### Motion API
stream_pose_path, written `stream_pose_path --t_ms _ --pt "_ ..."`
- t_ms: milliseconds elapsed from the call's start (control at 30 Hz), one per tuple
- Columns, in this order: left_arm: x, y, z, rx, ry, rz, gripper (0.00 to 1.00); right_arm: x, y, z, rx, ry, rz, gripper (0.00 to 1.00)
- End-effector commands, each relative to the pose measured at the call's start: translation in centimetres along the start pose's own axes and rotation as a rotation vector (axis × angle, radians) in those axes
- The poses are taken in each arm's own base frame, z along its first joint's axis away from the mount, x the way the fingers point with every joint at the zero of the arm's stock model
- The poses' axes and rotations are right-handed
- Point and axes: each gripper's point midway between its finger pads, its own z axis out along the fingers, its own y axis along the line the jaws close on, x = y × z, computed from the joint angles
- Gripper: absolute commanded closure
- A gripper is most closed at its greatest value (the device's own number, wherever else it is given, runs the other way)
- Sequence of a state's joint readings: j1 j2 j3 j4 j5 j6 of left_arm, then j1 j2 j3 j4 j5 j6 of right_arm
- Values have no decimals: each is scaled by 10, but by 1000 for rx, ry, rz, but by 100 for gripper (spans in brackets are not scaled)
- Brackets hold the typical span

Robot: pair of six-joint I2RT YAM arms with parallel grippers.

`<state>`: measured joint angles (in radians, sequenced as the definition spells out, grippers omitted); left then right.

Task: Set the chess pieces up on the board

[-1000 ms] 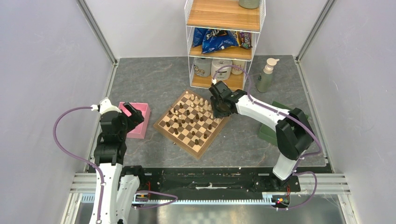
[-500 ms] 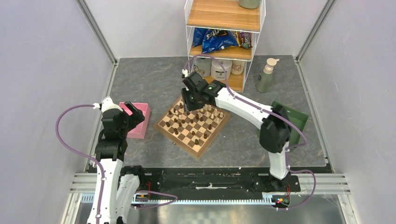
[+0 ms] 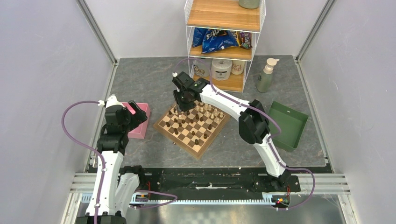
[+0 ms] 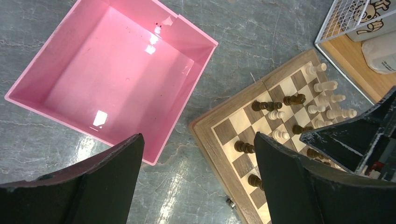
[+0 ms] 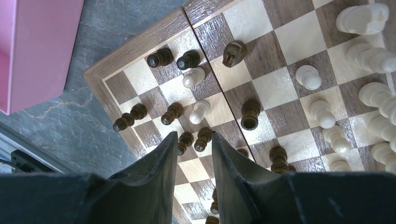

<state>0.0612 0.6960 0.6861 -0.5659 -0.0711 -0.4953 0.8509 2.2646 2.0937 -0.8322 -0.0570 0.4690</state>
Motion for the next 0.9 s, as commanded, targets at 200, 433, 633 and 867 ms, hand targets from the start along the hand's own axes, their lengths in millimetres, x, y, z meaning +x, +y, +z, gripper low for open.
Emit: stream_pose_path --t_ms 200,433,633,867 --pt "-14 -9 1 37 -34 14 5 2 11 15 -20 35 -49 61" --pt "-14 -9 1 33 -38 14 5 5 9 23 0 57 -66 62" --pt "-13 -9 1 33 -33 14 5 10 9 27 -1 73 -72 63" --pt "-14 -8 2 31 -33 13 5 10 9 31 3 75 -71 66"
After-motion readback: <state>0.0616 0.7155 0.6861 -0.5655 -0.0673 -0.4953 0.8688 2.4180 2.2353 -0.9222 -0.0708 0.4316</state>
